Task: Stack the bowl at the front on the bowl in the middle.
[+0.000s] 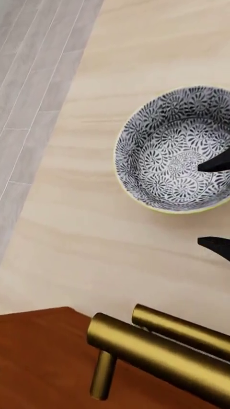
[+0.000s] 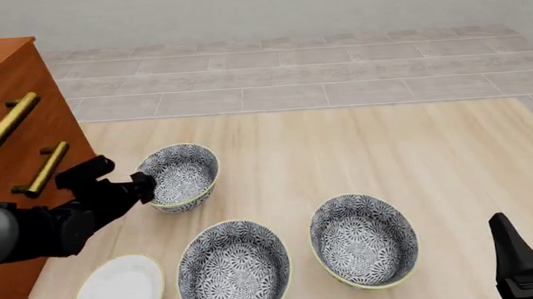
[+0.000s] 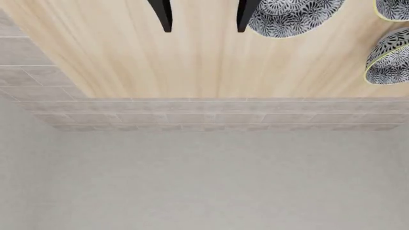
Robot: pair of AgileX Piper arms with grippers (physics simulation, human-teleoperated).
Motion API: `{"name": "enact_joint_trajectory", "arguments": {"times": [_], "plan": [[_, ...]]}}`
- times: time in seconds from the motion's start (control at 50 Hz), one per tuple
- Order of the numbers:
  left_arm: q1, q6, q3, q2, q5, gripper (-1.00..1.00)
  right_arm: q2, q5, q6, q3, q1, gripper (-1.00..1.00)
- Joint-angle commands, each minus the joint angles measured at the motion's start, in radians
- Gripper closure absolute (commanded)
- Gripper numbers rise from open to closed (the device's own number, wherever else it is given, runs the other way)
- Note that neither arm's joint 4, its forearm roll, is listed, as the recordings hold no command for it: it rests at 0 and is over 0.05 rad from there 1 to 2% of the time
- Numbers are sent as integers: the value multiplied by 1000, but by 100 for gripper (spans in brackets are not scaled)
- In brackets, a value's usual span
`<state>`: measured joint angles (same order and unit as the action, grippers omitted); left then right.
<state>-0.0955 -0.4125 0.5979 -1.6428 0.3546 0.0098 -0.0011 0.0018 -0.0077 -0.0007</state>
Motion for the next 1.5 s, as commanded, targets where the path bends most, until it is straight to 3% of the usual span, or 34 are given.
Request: {"name": "enact_joint_trajectory", "arguments": {"times": [0.02, 1.34, 1.36, 1.5], "plan": [[-11, -22, 16, -36, 10, -100, 0, -2, -1, 2, 1, -100], [-19, -23, 69, -154, 31, -100, 1, -2, -1, 2, 0, -100], [-12, -22, 65, -147, 33, 100, 0, -2, -1, 2, 1, -100], [-1, -20, 59, -133, 35, 100, 1, -2, -1, 2, 0, -100]]}}
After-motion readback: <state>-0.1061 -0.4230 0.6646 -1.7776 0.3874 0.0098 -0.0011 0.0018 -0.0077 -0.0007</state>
